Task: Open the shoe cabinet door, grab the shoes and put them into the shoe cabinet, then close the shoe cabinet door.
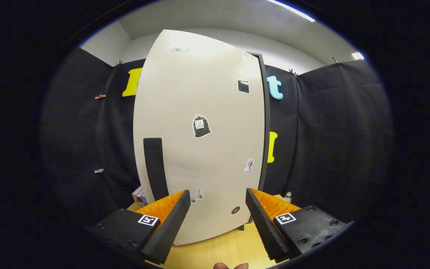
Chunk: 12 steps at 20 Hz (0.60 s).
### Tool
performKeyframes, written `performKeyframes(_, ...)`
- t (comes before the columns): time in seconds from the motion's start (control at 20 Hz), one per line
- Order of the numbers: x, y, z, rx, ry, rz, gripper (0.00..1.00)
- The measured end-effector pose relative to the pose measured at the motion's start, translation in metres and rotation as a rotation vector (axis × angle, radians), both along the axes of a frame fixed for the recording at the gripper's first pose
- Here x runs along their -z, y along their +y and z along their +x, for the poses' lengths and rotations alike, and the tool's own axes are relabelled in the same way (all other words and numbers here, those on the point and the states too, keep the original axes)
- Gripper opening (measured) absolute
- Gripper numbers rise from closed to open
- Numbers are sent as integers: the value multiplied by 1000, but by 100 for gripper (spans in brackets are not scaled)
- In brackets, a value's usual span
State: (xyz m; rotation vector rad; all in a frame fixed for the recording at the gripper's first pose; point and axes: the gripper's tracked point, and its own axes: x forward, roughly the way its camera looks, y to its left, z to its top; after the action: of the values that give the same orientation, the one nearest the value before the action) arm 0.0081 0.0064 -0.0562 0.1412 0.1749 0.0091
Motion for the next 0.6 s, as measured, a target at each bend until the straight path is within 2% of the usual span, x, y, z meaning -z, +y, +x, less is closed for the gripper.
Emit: performKeyframes(0.6,-5,0,-2,-17,2,25,97)
